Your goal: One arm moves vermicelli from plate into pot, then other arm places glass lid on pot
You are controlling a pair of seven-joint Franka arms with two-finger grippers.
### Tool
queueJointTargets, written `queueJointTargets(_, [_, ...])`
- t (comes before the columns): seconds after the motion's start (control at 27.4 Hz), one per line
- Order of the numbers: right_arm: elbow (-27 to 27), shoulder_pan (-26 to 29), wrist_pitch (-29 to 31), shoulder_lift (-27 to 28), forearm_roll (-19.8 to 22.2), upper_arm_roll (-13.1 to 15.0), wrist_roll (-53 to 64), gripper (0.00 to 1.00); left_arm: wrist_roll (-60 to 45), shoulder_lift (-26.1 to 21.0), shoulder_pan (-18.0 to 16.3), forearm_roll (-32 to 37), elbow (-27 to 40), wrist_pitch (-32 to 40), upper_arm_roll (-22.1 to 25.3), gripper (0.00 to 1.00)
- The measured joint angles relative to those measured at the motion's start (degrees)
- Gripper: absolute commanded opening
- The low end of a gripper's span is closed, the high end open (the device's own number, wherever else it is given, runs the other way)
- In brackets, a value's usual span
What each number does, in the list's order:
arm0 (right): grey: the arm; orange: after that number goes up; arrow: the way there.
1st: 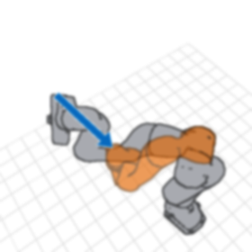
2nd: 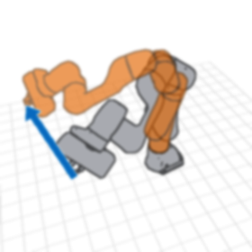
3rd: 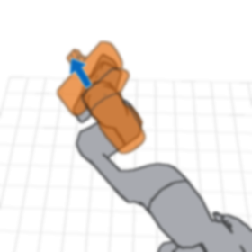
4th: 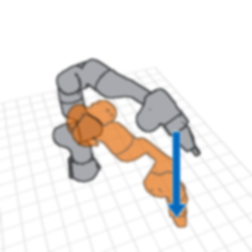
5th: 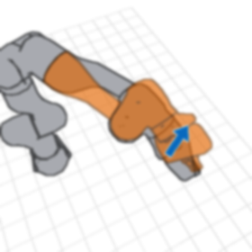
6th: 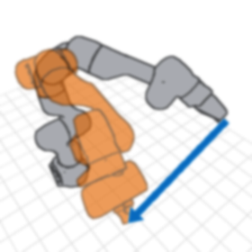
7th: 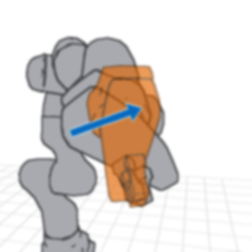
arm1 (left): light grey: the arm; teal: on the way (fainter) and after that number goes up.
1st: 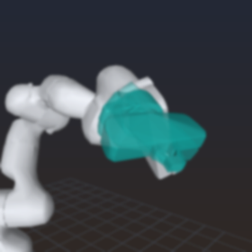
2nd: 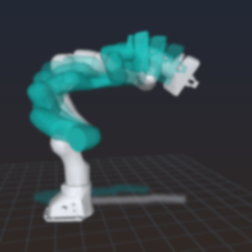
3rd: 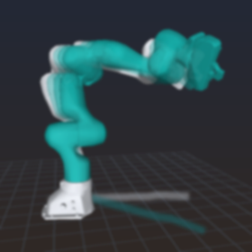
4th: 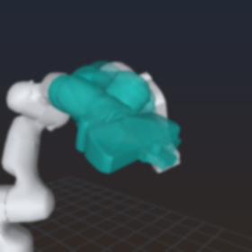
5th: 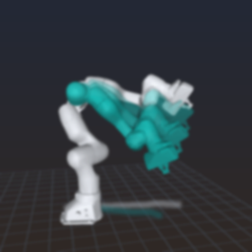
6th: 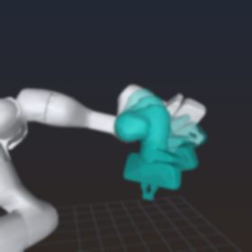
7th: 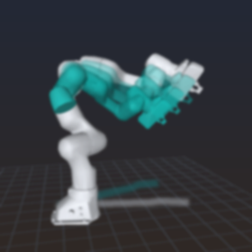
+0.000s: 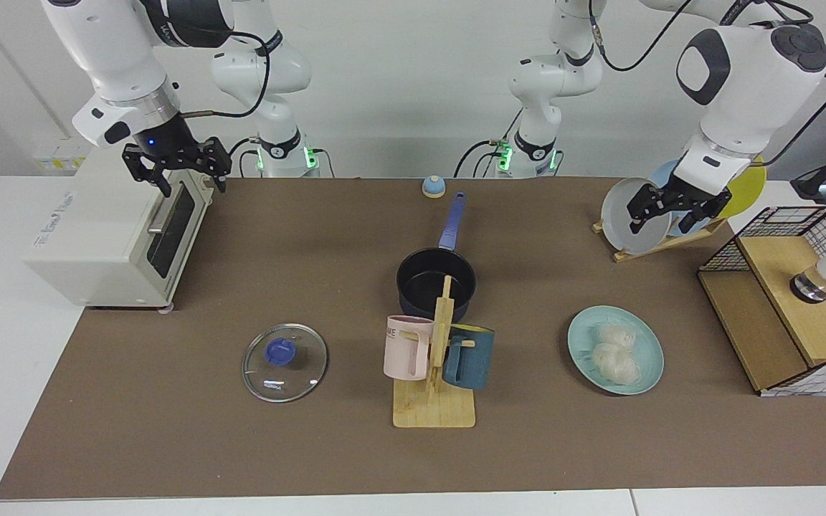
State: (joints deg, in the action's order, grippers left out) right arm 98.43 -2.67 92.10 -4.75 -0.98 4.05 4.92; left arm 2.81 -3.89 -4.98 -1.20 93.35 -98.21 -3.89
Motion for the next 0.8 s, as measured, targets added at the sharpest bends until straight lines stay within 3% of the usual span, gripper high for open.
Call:
queueJointTargets(0.44, [-0.08,-0.04,1.76,0.94,0.20,-0.29,0.00,1.00,0.00,0.00,0.00,0.00,0.00,0.00,-0.01,1.00])
queueJointTargets(0.8, [-6.79,-0.16,5.30,10.35,0.20,-1.73,0.00,1.00,0.00,0.00,0.00,0.00,0.00,0.00,0.00,1.00])
